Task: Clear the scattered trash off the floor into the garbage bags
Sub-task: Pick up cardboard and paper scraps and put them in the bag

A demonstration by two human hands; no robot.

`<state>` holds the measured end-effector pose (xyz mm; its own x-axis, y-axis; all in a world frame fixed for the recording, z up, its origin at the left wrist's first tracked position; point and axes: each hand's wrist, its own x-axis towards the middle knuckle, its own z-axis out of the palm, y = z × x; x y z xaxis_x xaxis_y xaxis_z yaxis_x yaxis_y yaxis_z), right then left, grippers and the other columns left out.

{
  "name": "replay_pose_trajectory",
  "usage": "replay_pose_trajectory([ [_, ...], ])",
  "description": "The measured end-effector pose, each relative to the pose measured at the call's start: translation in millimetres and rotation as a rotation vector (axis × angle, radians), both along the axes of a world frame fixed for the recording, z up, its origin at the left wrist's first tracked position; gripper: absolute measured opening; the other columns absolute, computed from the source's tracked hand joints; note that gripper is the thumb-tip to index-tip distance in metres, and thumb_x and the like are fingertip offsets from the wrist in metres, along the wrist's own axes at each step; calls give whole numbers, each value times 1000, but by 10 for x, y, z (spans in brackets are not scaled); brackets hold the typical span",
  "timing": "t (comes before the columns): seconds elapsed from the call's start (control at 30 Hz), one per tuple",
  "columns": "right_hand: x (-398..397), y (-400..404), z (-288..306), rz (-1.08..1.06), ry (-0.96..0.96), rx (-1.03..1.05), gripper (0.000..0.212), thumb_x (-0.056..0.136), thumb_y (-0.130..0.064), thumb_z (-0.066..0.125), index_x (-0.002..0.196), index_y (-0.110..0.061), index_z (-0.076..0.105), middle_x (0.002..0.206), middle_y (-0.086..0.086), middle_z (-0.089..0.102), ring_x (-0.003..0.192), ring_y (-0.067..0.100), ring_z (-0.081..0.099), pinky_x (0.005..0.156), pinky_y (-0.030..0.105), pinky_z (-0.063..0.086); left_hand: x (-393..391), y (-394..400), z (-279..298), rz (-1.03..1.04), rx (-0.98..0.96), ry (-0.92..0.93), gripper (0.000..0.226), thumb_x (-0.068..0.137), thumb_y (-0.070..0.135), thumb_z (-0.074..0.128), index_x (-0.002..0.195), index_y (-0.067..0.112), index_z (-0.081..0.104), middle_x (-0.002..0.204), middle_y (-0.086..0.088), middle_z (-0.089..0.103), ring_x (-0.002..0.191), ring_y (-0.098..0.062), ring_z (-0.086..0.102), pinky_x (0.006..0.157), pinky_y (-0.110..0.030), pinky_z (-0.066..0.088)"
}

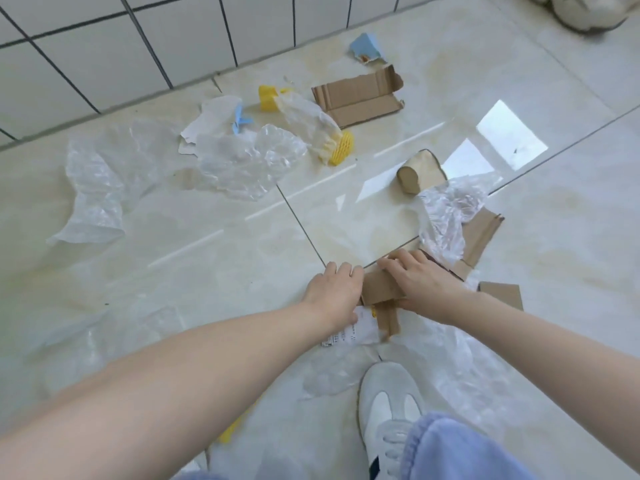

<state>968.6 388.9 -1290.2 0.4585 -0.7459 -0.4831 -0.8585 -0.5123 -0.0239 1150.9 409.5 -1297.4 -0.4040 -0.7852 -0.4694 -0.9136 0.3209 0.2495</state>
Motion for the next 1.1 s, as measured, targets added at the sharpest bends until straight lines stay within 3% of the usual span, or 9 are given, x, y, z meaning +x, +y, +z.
replay_pose_trajectory([
  [0.17,82,4,-2,-42,-42,2,57,78,-29,64,128,-15,41,118,10,42,104,31,46,89,38,43,125,11,-27,233,196,136,59,70,20,78,113,12,38,113,-9,50,107,-30,46,81,-39,47],
  [0.23,123,3,32,-133,-128,38,54,77,-26,65,125,-15,42,112,8,38,98,29,47,86,36,44,216,-48,-25,358,307,241,58,67,21,82,111,13,45,107,-5,53,101,-25,51,77,-32,46],
  [0.33,173,-12,150,-323,-296,51,50,77,-26,64,119,-14,41,105,3,32,86,27,48,75,33,43,337,-168,17,385,361,283,45,67,24,83,105,15,61,95,1,55,88,-16,52,69,-22,40],
  [0.43,184,-102,323,-526,-446,61,41,81,-20,58,116,-14,37,107,2,31,89,26,46,72,33,37,448,-321,65,531,475,486,23,69,16,82,87,12,68,78,-2,62,72,-16,57,62,-24,44],
  [0.53,154,-321,468,-659,-533,27,33,83,-16,54,110,-15,35,108,3,34,94,26,44,69,31,35,550,-556,154,696,538,651,14,75,9,77,88,8,70,86,-9,68,79,-22,66,74,-32,55],
  [0.63,94,-624,538,-721,-534,-43,34,83,-15,55,111,-8,38,111,8,39,99,28,44,75,35,37,567,-843,268,813,486,761,8,80,8,71,85,13,68,89,-9,69,79,-22,68,73,-33,56],
  [0.73,13,-903,543,-785,-512,-92,39,82,-21,57,115,-8,39,112,11,41,105,31,43,83,36,36,513,-1123,371,891,437,856,18,83,5,65,100,11,67,91,-7,70,76,-19,66,68,-28,54],
  [0.87,-60,-1230,486,-861,-419,-80,50,84,-37,57,119,-7,37,117,14,42,110,34,39,86,39,35,447,-1531,400,875,355,878,23,82,0,62,103,10,64,87,-5,67,69,-16,63,49,-18,47],
  [1.1,-132,-1517,228,-848,-260,-45,63,84,-49,55,124,-5,34,126,17,42,117,37,36,96,43,35,318,-2202,361,831,124,783,18,80,2,61,95,11,68,91,-6,69,79,-19,63,75,-31,54],
])
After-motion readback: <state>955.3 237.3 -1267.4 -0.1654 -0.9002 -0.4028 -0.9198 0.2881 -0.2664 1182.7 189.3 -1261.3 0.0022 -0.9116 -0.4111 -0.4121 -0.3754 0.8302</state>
